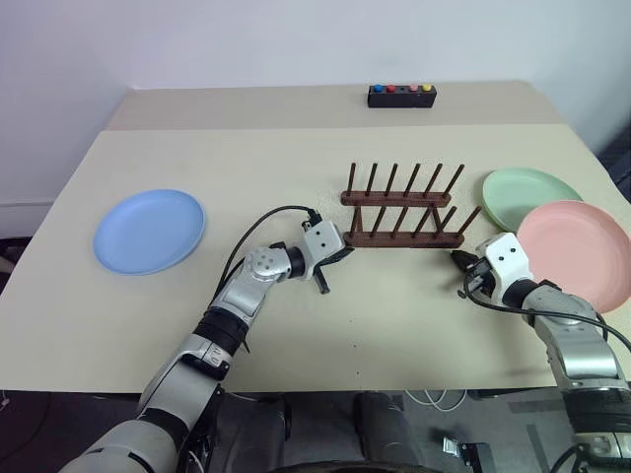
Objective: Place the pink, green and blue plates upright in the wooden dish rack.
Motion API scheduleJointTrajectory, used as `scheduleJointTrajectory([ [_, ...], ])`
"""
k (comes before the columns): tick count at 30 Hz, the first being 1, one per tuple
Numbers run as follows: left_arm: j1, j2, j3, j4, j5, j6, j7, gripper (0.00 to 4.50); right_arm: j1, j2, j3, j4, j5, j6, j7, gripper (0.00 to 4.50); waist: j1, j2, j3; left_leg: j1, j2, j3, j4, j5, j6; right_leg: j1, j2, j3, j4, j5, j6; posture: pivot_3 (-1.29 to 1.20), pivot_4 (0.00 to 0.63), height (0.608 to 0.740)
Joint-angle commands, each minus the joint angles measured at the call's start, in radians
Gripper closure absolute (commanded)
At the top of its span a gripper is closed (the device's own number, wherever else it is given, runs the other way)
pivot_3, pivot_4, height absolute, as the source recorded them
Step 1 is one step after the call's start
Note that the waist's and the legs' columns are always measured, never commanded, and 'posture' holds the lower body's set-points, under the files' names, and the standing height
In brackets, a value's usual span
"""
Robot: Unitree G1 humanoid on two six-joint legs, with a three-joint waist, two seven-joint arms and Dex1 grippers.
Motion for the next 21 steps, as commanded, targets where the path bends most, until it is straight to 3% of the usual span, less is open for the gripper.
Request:
scheduleJointTrajectory([
  [1, 0.039, 0.017, 0.001, -0.045, -0.007, 0.022, -0.047, 4.47, 0.037, -0.035, -0.055, -0.131, 0.03, 0.026, 0.016, 4.5, 0.0, 0.0, 0.0, 0.0, 0.0, 0.0, 0.0, 0.0, 0.0, 0.0, 0.0, 0.0, 0.0, 0.0, 0.0, 0.0, 0.15, 0.74],
  [5, 0.111, 0.041, 0.003, -0.206, -0.073, 0.085, -0.136, 4.47, 0.131, -0.078, -0.14, -0.315, 0.128, 0.128, 0.071, 4.5, 0.0, 0.001, 0.0, -0.001, 0.0, 0.0, -0.002, 0.0, 0.0, -0.002, 0.0, 0.0, 0.0, 0.0, 0.0, 0.0, 0.15, 0.74],
  [7, 0.154, 0.075, 0.006, -0.301, -0.1, 0.121, -0.177, 4.5, 0.185, -0.102, -0.208, -0.413, 0.186, 0.201, 0.091, 3.99, 0.001, 0.001, 0.0, -0.003, 0.0, 0.0, -0.003, 0.0, 0.001, -0.004, 0.0, 0.0, 0.0, 0.0, 0.0, 0.0, 0.15, 0.74],
  [8, 0.172, 0.091, 0.01, -0.342, -0.115, 0.145, -0.196, 4.5, 0.205, -0.113, -0.244, -0.443, 0.197, 0.235, 0.087, 3.68, 0.001, 0.001, 0.0, -0.005, 0.0, -0.001, -0.003, 0.0, 0.001, -0.005, 0.0, 0.0, 0.0, 0.0, 0.0, 0.0, 0.15, 0.74],
  [15, 0.224, 0.165, 0.008, -0.491, -0.182, 0.242, -0.297, 4.5, 0.303, -0.157, -0.376, -0.518, 0.192, 0.397, 0.043, 0.29, 0.008, 0.0, 0.0, -0.007, 0.0, -0.001, 0.001, 0.0, 0.001, -0.005, 0.0, 0.0, -0.001, -0.002, -0.003, 0.0, 0.15, 0.74],
  [16, 0.224, 0.169, 0.0, -0.504, -0.19, 0.242, -0.316, 4.5, 0.309, -0.154, -0.373, -0.511, 0.181, 0.413, 0.028, 0.05, 0.007, 0.0, 0.0, -0.007, 0.0, -0.001, 0.001, 0.0, 0.001, -0.005, 0.0, 0.0, -0.002, -0.002, -0.003, 0.0, 0.15, 0.74],
  [21, 0.199, 0.151, -0.024, -0.513, -0.187, 0.245, -0.331, 4.5, 0.307, -0.136, -0.325, -0.456, 0.118, 0.446, -0.047, 0.05, 0.006, 0.0, 0.0, -0.009, 0.0, 0.0, 0.001, 0.0, 0.001, -0.007, 0.0, 0.0, -0.001, -0.001, -0.002, 0.0, 0.15, 0.74],
])
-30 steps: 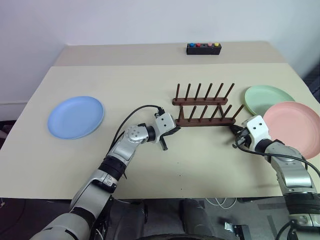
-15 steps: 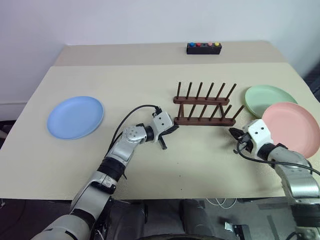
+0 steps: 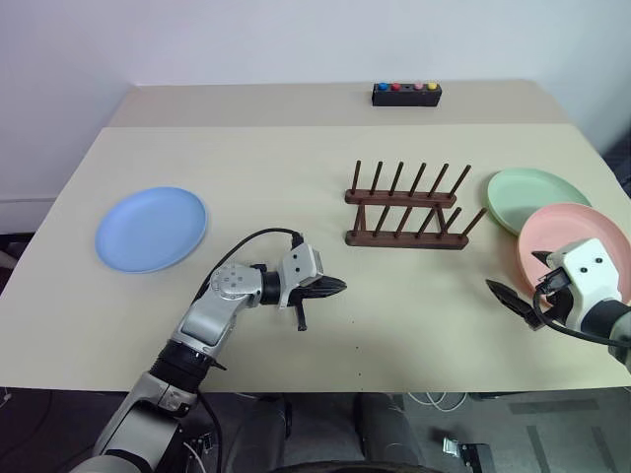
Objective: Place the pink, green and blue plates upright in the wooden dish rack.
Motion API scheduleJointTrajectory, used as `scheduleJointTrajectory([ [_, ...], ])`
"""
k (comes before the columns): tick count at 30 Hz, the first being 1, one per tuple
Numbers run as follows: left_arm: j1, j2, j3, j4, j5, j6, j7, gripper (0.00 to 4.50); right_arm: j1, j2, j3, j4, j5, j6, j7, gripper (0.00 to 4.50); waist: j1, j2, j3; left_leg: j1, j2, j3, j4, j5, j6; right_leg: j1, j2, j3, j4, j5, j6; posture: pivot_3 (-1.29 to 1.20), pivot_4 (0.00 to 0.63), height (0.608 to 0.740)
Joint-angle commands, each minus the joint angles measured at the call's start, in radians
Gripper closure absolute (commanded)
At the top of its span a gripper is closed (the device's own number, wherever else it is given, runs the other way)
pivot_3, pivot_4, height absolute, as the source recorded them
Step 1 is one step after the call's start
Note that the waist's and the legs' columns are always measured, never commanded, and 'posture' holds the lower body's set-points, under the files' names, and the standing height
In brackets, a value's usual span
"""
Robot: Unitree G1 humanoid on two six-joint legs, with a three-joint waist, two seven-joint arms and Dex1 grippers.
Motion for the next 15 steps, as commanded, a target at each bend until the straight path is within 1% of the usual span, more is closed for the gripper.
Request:
scheduleJointTrajectory([
  [1, -0.025, -0.02, -0.012, -0.026, -0.006, -0.004, 0.0, 4.5, -0.014, 0.009, 0.025, 0.028, -0.059, 0.0, -0.063, 0.05, 0.001, 0.0, 0.0, 0.0, 0.0, 0.0, 0.0, 0.0, 0.0, 0.0, 0.0, 0.0, 0.0, 0.001, 0.001, 0.0, 0.15, 0.74],
  [6, -0.031, -0.031, -0.02, -0.017, 0.0, -0.008, 0.005, 4.5, -0.029, 0.019, 0.059, 0.07, -0.119, -0.019, -0.117, 0.05, -0.001, 0.0, 0.0, -0.001, 0.0, 0.0, 0.0, 0.0, 0.0, -0.001, 0.0, 0.0, 0.0, 0.001, 0.001, 0.0, 0.15, 0.74],
  [9, -0.027, -0.031, -0.021, -0.024, -0.005, -0.007, 0.006, 4.5, -0.031, 0.02, 0.067, 0.089, -0.133, -0.012, -0.122, 0.05, 0.0, 0.0, 0.0, -0.001, 0.0, 0.0, 0.0, 0.0, 0.0, -0.001, 0.0, 0.0, 0.0, 0.001, 0.002, 0.0, 0.15, 0.74],
  [10, -0.025, -0.031, -0.021, -0.025, -0.007, -0.005, 0.006, 4.5, -0.033, 0.021, 0.07, 0.091, -0.135, -0.007, -0.123, 0.54, 0.0, 0.0, 0.0, -0.002, 0.0, 0.0, 0.0, 0.0, 0.0, -0.001, 0.0, 0.0, 0.0, 0.001, 0.002, 0.0, 0.15, 0.74],
  [11, -0.024, -0.031, -0.02, -0.027, -0.01, -0.005, 0.005, 4.5, -0.036, 0.022, 0.071, 0.093, -0.137, -0.007, -0.125, 0.84, 0.0, 0.0, 0.0, -0.002, 0.0, 0.0, 0.0, 0.0, 0.0, -0.001, 0.0, 0.0, 0.0, 0.001, 0.002, 0.0, 0.15, 0.74],
  [15, -0.025, -0.035, -0.014, -0.026, -0.018, -0.007, 0.004, 4.5, -0.042, 0.015, 0.08, 0.096, -0.154, 0.0, -0.133, 2.78, 0.0, 0.0, 0.0, -0.002, 0.0, 0.0, 0.0, 0.0, 0.0, -0.002, 0.0, 0.0, 0.0, 0.001, 0.002, 0.0, 0.15, 0.74],
])
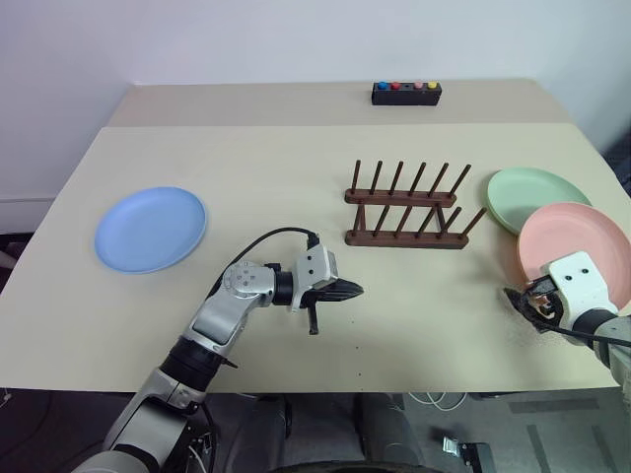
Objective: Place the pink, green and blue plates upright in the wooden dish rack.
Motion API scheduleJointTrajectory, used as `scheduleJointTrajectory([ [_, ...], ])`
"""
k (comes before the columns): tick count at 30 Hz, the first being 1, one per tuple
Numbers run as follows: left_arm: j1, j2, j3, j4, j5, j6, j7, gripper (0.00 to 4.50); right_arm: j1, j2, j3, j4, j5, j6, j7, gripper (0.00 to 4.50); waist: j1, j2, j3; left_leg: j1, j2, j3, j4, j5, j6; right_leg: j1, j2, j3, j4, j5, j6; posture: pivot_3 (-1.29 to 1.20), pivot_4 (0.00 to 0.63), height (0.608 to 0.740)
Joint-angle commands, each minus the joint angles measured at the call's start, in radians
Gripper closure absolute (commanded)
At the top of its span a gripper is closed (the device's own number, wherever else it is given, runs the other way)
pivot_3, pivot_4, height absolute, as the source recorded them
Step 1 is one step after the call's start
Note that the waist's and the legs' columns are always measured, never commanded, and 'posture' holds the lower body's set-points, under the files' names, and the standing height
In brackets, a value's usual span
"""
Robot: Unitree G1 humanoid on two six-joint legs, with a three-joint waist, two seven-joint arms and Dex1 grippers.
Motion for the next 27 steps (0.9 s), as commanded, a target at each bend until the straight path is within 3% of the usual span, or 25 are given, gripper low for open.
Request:
scheduleJointTrajectory([
  [1, -0.006, -0.007, 0.012, -0.024, -0.013, -0.011, 0.006, 4.5, -0.006, -0.01, -0.004, -0.013, -0.029, -0.003, -0.012, 3.32, 0.0, 0.0, 0.0, 0.0, 0.0, 0.0, 0.0, 0.0, 0.0, 0.0, 0.0, 0.0, 0.0, 0.0, 0.0, 0.0, 0.15, 0.74],
  [3, -0.006, -0.009, 0.012, -0.02, -0.011, -0.015, 0.009, 4.5, 0.002, -0.012, -0.003, -0.029, -0.041, -0.005, -0.013, 4.4, 0.0, 0.0, 0.0, 0.0, 0.0, 0.0, 0.0, 0.0, 0.0, 0.0, 0.0, 0.0, 0.0, 0.0, 0.0, 0.0, 0.15, 0.74],
  [13, -0.003, -0.025, -0.004, 0.002, -0.002, -0.034, 0.016, 4.5, 0.065, -0.057, -0.056, -0.154, -0.109, 0.006, -0.006, 4.4, 0.001, 0.0, 0.0, 0.0, 0.0, 0.0, 0.0, 0.0, 0.0, 0.0, 0.0, 0.0, 0.0, 0.0, 0.0, 0.0, 0.15, 0.74],
  [18, -0.012, -0.031, -0.003, 0.019, -0.003, -0.044, 0.014, 4.5, 0.076, -0.121, -0.151, -0.275, -0.121, -0.019, 0.053, 4.4, -0.001, 0.0, 0.0, -0.001, 0.0, 0.0, 0.0, 0.0, 0.0, -0.001, 0.0, 0.0, 0.0, 0.0, 0.0, 0.0, 0.15, 0.74],
  [24, -0.021, -0.038, 0.006, 0.038, -0.006, -0.053, 0.013, 4.5, -0.065, -0.16, -0.256, -0.295, -0.018, -0.082, 0.152, 4.4, 0.0, 0.0, 0.0, -0.001, 0.0, 0.0, 0.0, 0.0, 0.0, -0.001, 0.0, 0.0, 0.0, 0.0, 0.0, 0.0, 0.15, 0.74],
  [27, -0.03, -0.044, 0.013, 0.053, -0.006, -0.057, 0.018, 4.5, -0.213, -0.144, -0.255, -0.266, 0.121, -0.07, 0.186, 4.4, -0.001, 0.0, 0.001, -0.001, 0.0, 0.0, 0.0, 0.0, 0.0, -0.001, 0.0, 0.0, 0.0, 0.0, 0.0, 0.0, 0.15, 0.74],
])
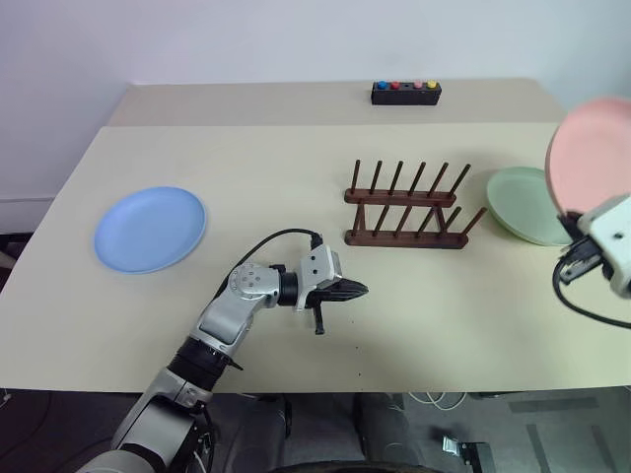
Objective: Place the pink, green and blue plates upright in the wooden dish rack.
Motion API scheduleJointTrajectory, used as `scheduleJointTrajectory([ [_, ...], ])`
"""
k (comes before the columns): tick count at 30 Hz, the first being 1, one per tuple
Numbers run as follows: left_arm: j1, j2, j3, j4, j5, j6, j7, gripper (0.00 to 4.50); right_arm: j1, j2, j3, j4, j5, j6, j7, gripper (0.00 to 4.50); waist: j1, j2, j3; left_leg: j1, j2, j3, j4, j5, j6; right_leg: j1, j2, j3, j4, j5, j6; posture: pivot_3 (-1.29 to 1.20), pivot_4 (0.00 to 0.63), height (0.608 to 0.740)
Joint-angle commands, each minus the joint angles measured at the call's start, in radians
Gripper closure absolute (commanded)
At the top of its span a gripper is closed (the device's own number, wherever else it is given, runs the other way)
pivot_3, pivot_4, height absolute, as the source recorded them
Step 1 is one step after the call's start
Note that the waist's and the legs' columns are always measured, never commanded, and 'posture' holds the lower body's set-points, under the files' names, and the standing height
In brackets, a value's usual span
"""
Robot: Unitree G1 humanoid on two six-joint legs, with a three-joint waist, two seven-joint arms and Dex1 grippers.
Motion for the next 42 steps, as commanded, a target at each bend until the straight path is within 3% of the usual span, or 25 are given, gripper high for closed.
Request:
scheduleJointTrajectory([
  [1, -0.027, -0.008, 0.017, 0.003, -0.004, -0.027, 0.003, 4.5, -0.154, 0.014, -0.029, 0.008, 0.182, 0.005, 0.046, 4.4, -0.001, 0.0, 0.0, 0.0, 0.0, 0.0, 0.0, 0.0, 0.0, 0.0, 0.0, 0.0, 0.0, 0.0, 0.0, 0.0, 0.15, 0.74],
  [7, -0.032, -0.01, 0.029, 0.009, -0.006, -0.037, 0.018, 4.5, -0.436, 0.08, 0.023, 0.117, 0.519, 0.123, 0.081, 4.4, 0.0, -0.001, 0.001, 0.0, 0.0, 0.0, 0.0, 0.0, 0.0, 0.0, 0.0, 0.0, 0.0, 0.0, 0.0, 0.0, 0.15, 0.74],
  [13, -0.018, -0.002, 0.053, -0.038, -0.04, -0.008, 0.02, 4.5, -0.519, 0.099, 0.046, 0.238, 0.705, 0.194, 0.131, 4.4, 0.001, -0.001, 0.0, -0.001, 0.0, -0.001, -0.001, 0.0, 0.0, -0.001, 0.0, 0.0, 0.0, 0.0, 0.0, 0.0, 0.15, 0.74],
  [25, -0.004, 0.031, 0.074, -0.082, -0.064, 0.017, 0.027, 4.5, -0.562, 0.082, 0.097, 0.413, 0.806, 0.217, 0.236, 4.4, -0.001, 0.0, 0.0, -0.001, 0.0, 0.0, -0.001, 0.0, 0.0, -0.002, 0.0, 0.0, 0.001, 0.0, 0.0, 0.0, 0.15, 0.74],
  [42, -0.008, 0.037, 0.071, -0.089, -0.06, 0.024, 0.036, 4.5, -0.616, 0.09, 0.163, 0.572, 0.755, 0.173, 0.279, 4.4, -0.001, 0.0, 0.0, -0.001, 0.0, 0.0, -0.001, 0.0, 0.0, -0.003, 0.0, 0.0, 0.001, 0.0, 0.0, 0.0, 0.15, 0.74],
])
